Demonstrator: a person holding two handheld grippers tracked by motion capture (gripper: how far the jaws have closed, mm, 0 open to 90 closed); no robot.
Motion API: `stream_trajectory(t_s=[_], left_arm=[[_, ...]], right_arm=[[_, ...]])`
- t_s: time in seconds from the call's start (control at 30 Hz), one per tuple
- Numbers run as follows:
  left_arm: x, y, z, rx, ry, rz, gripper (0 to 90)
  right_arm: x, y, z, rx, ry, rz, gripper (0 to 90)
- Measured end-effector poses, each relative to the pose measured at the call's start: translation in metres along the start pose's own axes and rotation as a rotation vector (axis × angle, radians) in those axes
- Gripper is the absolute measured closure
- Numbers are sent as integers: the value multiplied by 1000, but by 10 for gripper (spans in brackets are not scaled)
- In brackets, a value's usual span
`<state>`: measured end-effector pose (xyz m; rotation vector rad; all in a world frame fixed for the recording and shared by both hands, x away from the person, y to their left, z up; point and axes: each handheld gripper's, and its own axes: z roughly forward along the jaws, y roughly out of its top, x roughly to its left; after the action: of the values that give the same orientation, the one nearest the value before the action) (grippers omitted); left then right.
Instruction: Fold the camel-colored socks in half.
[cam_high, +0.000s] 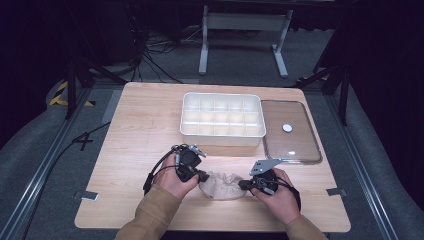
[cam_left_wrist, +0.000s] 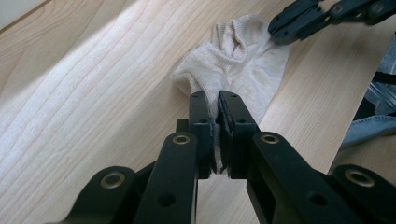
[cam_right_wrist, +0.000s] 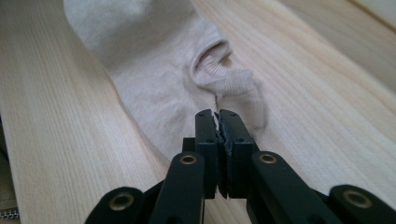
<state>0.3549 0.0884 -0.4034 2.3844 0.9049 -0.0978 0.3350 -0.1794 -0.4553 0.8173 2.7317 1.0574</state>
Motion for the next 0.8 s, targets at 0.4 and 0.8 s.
stream_trajectory(t_s=[0.4, 0.8], left_arm=[[-11, 15, 11, -36, -25, 45, 841], [-19, 26, 24, -44, -43, 70, 842]], right_arm=[[2, -4, 15, -49, 13, 8, 889], [8, -1, 26, -100, 52, -28, 889]])
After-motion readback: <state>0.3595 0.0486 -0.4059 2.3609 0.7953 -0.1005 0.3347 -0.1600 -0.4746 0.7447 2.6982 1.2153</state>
